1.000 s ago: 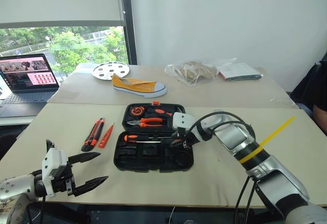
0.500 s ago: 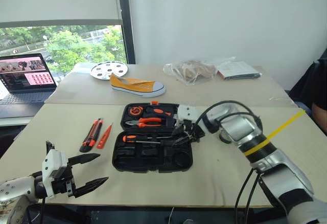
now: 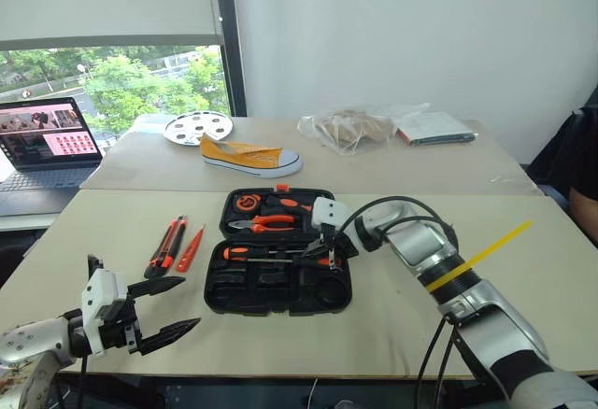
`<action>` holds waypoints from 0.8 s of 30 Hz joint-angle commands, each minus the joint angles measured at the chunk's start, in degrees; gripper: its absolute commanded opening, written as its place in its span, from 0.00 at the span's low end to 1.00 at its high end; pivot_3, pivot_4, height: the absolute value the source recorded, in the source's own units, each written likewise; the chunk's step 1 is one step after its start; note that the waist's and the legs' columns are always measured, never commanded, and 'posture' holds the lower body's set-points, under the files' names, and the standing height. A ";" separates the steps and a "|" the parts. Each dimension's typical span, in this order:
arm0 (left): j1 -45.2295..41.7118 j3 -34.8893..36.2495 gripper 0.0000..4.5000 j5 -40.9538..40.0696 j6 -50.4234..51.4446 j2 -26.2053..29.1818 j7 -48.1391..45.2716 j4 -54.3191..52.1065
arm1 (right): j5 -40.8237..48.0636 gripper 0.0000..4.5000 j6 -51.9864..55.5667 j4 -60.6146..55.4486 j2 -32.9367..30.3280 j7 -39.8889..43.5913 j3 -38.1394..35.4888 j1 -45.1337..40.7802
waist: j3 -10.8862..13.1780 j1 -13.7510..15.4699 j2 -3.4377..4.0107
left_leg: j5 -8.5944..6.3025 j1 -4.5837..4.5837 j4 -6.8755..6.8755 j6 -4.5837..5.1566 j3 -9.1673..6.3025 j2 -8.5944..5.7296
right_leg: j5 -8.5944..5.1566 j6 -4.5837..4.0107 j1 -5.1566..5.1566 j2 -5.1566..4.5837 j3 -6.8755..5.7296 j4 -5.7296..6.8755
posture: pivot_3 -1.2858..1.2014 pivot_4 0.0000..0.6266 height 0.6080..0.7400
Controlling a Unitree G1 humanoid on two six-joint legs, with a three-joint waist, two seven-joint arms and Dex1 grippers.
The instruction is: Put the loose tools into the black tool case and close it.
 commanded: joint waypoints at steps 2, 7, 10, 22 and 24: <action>0.06 1.01 1.00 0.45 -1.18 0.00 0.74 -0.60 | -1.93 0.01 -1.32 1.10 1.82 -0.07 2.09 0.80 | 0.00 -0.36 0.00 | 0.00 0.08 -0.01 -0.02 0.05 0.01 | 0.00 -0.01 0.02 0.00 0.04 0.04 | 0.52 0.24 1.00; 0.91 2.27 1.00 0.90 -1.46 -0.31 1.88 -0.05 | -3.55 0.01 -2.11 0.97 3.24 -0.55 3.04 1.47 | -0.01 -1.02 0.00 | -0.02 0.22 -0.06 -0.08 0.11 0.06 | -0.03 -0.04 0.07 -0.02 0.10 0.06 | 0.52 0.24 1.00; 1.56 3.34 1.00 0.96 -1.51 -0.91 3.59 0.28 | -3.16 0.01 -2.61 -0.60 3.35 -0.78 1.92 2.14 | -0.01 -1.14 0.00 | -0.05 0.24 -0.08 -0.14 0.12 0.09 | -0.05 -0.08 0.07 -0.02 0.11 0.06 | 0.52 0.24 1.00; 13.93 21.45 1.00 -0.83 -0.09 -4.63 11.79 7.15 | 16.65 0.56 -20.33 -15.58 -3.74 1.83 -22.78 20.51 | 0.00 -0.73 -0.03 | -0.18 0.20 -0.14 -0.17 0.13 0.14 | -0.10 -0.10 0.06 -0.04 0.05 -0.17 | 0.52 0.24 1.00; 16.05 23.89 1.00 -0.93 1.37 -5.33 14.25 8.52 | 21.43 0.71 -26.68 -15.28 -4.59 5.84 -27.48 26.43 | 0.00 -0.37 -0.05 | -0.20 0.21 -0.15 -0.16 0.12 0.14 | -0.11 -0.09 0.08 -0.05 0.05 -0.21 | 0.52 0.24 1.00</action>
